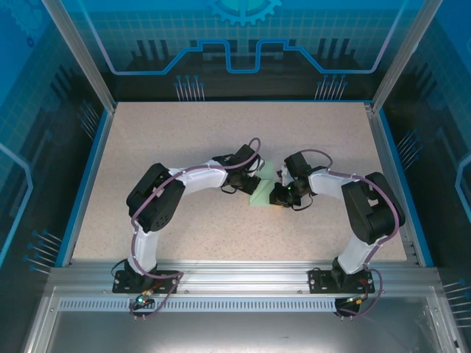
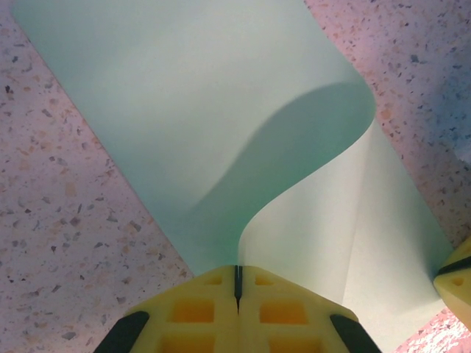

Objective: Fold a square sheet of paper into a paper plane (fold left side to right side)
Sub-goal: Fold the triangle a second time at the center of the table.

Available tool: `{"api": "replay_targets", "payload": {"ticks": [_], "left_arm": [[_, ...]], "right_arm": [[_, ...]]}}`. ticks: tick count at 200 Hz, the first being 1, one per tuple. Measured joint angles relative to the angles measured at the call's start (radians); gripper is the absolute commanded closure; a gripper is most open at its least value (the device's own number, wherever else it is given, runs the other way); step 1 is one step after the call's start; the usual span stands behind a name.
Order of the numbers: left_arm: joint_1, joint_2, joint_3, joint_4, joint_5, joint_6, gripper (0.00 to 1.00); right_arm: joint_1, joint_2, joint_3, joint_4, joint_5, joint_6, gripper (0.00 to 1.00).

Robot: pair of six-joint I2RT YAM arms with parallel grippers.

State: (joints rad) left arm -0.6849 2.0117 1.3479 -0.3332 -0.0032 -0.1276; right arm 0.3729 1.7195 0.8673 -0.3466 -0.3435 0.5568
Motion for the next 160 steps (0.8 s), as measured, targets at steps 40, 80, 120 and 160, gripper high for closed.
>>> {"api": "replay_targets", "payload": {"ticks": [40, 80, 120, 160], "left_arm": [[0.001, 0.008, 0.0, -0.002, -0.001, 0.0, 0.94], [0.001, 0.027, 0.002, -0.002, -0.004, 0.0, 0.93], [0.001, 0.032, 0.004, -0.002, -0.008, 0.0, 0.93], [0.001, 0.032, 0.005, -0.002, -0.019, 0.0, 0.93]], "right_arm": [[0.0, 0.003, 0.005, -0.005, 0.0, 0.0, 0.86], [0.0, 0.005, 0.007, -0.008, 0.0, -0.001, 0.86], [0.0, 0.007, 0.01, -0.012, 0.0, -0.001, 0.86], [0.0, 0.007, 0.01, -0.012, 0.0, 0.0, 0.85]]}}
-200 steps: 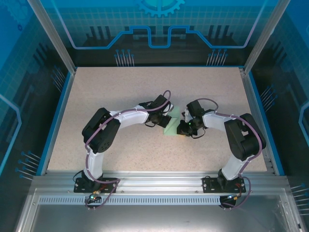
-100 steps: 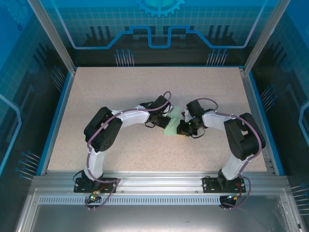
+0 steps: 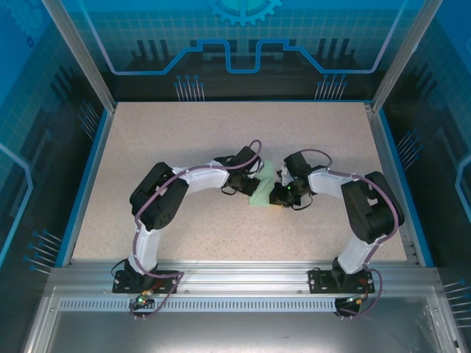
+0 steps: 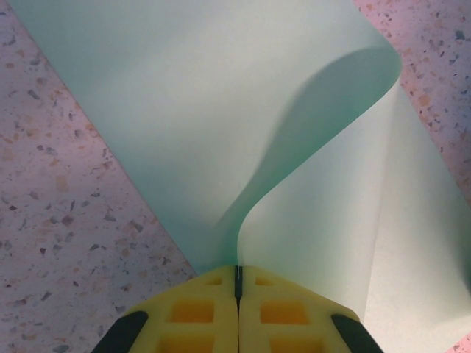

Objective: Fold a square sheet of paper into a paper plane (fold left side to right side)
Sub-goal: Fold the triangle a second time at the center of the table.

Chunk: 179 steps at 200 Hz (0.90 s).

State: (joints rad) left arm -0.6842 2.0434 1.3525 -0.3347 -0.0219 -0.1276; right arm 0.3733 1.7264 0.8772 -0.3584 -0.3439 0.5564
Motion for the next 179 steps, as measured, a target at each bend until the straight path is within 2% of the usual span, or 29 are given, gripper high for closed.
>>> {"api": "replay_targets", "payload": {"ticks": [127, 179], "left_arm": [[0.0, 0.002, 0.0, 0.004, -0.01, 0.0, 0.92], [0.001, 0.002, 0.0, 0.005, -0.006, 0.0, 0.91]], "right_arm": [[-0.001, -0.001, 0.002, -0.003, -0.009, -0.004, 0.84], [-0.053, -0.056, -0.001, 0.039, -0.103, 0.033, 0.85]]}}
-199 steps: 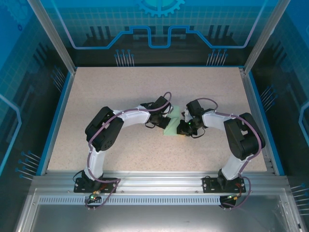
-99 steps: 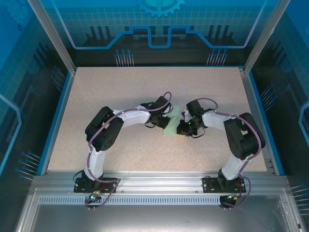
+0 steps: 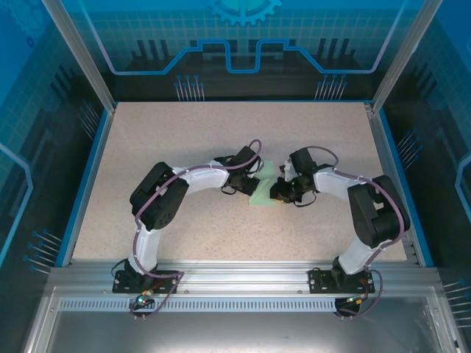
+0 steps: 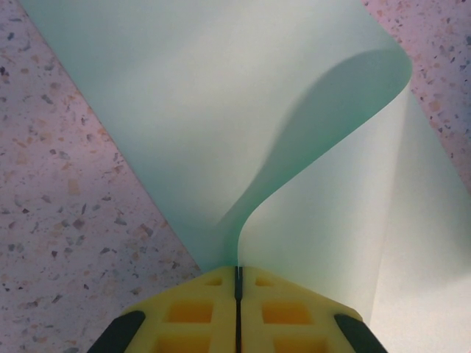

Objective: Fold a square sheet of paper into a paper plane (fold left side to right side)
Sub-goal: Fold the triangle a second time at the center of the table.

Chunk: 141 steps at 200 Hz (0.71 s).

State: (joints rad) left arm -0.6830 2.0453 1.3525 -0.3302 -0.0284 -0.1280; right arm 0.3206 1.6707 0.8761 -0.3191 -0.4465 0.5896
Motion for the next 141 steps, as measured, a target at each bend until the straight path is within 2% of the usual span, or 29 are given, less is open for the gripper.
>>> {"api": "replay_targets", "payload": {"ticks": [35, 70, 141], "left_arm": [[0.0, 0.001, 0.0, 0.003, 0.0, 0.0, 0.91], [0.0, 0.001, 0.0, 0.004, 0.0, 0.0, 0.91], [0.0, 0.002, 0.0, 0.007, 0.005, 0.0, 0.91]], "right_arm": [[-0.019, 0.035, 0.04, 0.089, -0.059, 0.094, 0.86], [-0.007, 0.119, 0.133, 0.145, -0.063, 0.152, 0.86], [0.015, 0.212, 0.183, 0.15, -0.058, 0.174, 0.86]]}}
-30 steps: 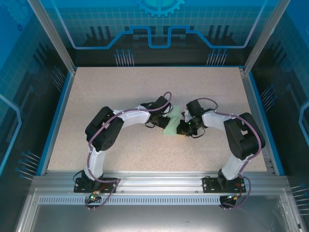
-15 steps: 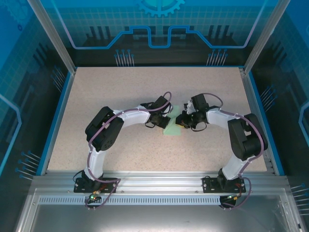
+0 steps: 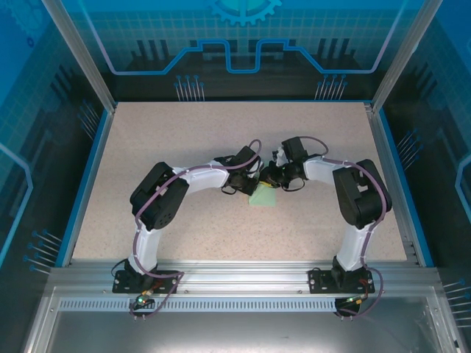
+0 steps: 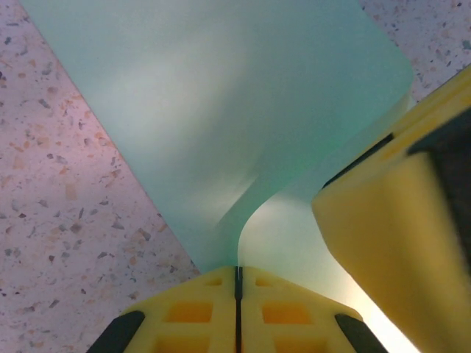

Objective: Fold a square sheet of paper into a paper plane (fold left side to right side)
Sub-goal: Fold the triangle a second time at the center of the table.

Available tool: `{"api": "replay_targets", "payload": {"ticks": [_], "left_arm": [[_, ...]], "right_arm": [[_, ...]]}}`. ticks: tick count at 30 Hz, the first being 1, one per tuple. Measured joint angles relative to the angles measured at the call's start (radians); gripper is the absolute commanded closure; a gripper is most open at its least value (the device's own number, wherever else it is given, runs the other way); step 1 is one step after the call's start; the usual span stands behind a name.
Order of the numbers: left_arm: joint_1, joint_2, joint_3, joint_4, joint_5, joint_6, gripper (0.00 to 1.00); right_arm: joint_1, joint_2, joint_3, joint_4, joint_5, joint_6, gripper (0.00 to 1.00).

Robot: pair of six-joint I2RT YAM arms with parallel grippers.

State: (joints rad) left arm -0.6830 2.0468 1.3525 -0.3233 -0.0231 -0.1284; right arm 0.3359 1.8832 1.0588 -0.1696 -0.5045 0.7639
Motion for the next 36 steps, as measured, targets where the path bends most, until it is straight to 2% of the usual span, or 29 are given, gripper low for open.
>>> {"api": "replay_targets", "payload": {"ticks": [17, 23, 29, 33, 36], "left_arm": [[0.001, 0.002, 0.0, 0.003, 0.002, 0.0, 0.88], [0.0, 0.002, 0.001, 0.003, 0.005, 0.0, 0.75], [0.004, -0.04, -0.008, -0.005, 0.002, -0.007, 0.55], [0.009, -0.17, -0.065, -0.004, 0.006, -0.02, 0.52], [0.011, -0.264, -0.122, 0.031, 0.054, -0.04, 0.52]], "right_arm": [[0.0, 0.04, 0.017, -0.084, 0.067, -0.043, 0.86], [0.0, 0.042, 0.021, -0.092, 0.072, -0.05, 0.86], [0.0, 0.042, 0.019, -0.091, 0.074, -0.05, 0.86], [0.0, 0.042, 0.019, -0.091, 0.074, -0.05, 0.86], [0.0, 0.042, 0.019, -0.09, 0.074, -0.05, 0.86]]}}
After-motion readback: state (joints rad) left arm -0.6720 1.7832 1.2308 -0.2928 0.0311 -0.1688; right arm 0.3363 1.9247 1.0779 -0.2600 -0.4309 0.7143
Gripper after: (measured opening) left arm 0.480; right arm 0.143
